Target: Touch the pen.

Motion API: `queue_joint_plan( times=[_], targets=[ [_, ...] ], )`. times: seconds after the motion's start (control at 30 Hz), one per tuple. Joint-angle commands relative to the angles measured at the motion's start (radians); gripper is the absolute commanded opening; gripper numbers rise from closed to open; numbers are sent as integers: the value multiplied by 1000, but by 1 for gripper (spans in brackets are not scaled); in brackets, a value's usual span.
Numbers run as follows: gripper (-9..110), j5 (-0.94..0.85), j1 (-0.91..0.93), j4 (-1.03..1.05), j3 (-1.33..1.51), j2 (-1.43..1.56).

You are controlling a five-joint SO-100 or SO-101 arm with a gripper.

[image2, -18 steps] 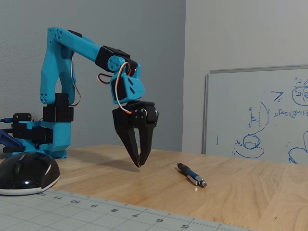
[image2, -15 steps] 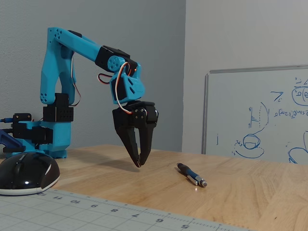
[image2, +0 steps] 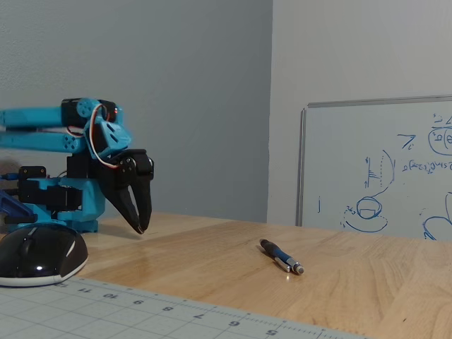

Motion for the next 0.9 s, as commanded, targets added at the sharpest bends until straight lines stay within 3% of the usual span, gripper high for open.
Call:
queue_joint_plan(
  times=[0.0, 0.2, 0.37, 0.63, 0.87],
  targets=[
    [1, 3, -12, 0, -6, 61],
    [1, -2, -12, -20, -35, 63],
    [1, 2, -14, -166, -155, -21],
    [1, -2, -14, -391, -531, -732],
    [1, -3, -12, -411, -991, -1221]
  ],
)
